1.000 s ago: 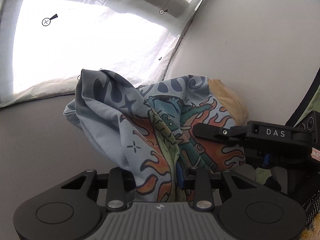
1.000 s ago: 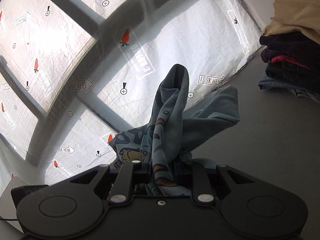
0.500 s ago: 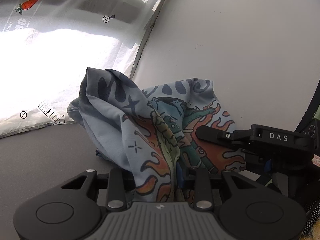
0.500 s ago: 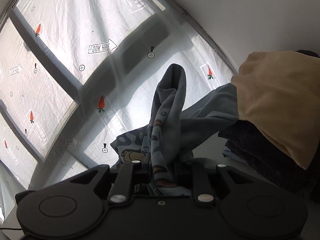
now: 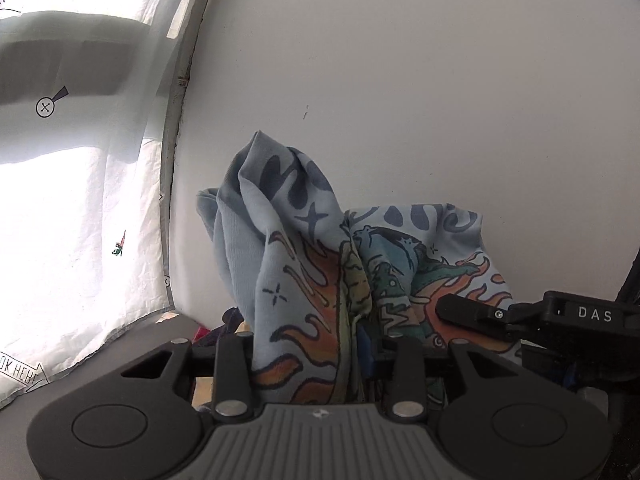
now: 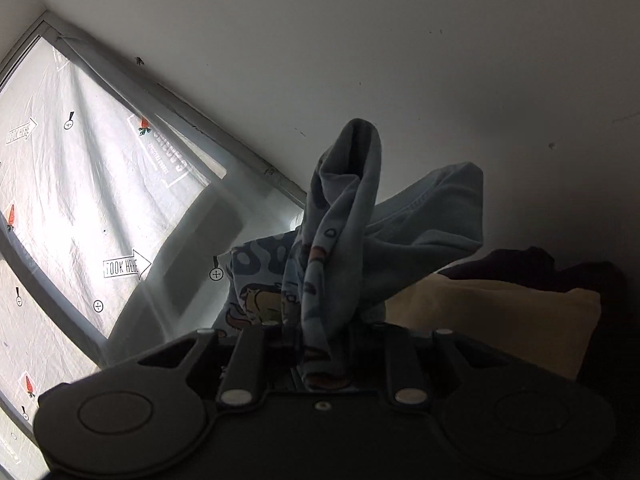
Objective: Fold clothes
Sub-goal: 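Lower the folded T-shirt onto the clothes pile with both grippers, release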
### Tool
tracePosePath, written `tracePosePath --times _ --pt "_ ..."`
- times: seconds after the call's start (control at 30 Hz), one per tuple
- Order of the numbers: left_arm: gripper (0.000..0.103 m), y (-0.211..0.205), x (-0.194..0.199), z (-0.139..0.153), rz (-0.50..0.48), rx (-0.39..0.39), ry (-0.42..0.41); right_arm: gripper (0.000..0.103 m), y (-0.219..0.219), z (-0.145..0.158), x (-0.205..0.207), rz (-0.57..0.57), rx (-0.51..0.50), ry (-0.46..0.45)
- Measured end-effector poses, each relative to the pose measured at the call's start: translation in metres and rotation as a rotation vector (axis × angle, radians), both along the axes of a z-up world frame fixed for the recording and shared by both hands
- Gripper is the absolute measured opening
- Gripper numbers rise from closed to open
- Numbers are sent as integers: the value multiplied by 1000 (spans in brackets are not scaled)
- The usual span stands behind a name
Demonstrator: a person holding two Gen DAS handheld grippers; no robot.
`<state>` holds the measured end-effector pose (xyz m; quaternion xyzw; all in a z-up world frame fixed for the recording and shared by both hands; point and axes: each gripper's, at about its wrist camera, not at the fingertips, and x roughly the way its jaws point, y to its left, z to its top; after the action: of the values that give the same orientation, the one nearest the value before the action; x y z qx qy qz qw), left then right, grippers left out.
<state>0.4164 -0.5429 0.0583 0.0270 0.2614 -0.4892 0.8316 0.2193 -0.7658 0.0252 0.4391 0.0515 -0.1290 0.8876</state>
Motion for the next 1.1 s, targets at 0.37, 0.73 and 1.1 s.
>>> tracePosePath --times 0.37,0.73,1.1 --pt "50 -39 84 -46 174 67 146 49 30 8 27 -246 -596 378" --pt "88 -15 71 -5 424 11 -78 46 32 -13 86 -81 -718 423" --pt "90 -28 78 -73 383 123 91 51 16 -31 84 -104 -641 438"
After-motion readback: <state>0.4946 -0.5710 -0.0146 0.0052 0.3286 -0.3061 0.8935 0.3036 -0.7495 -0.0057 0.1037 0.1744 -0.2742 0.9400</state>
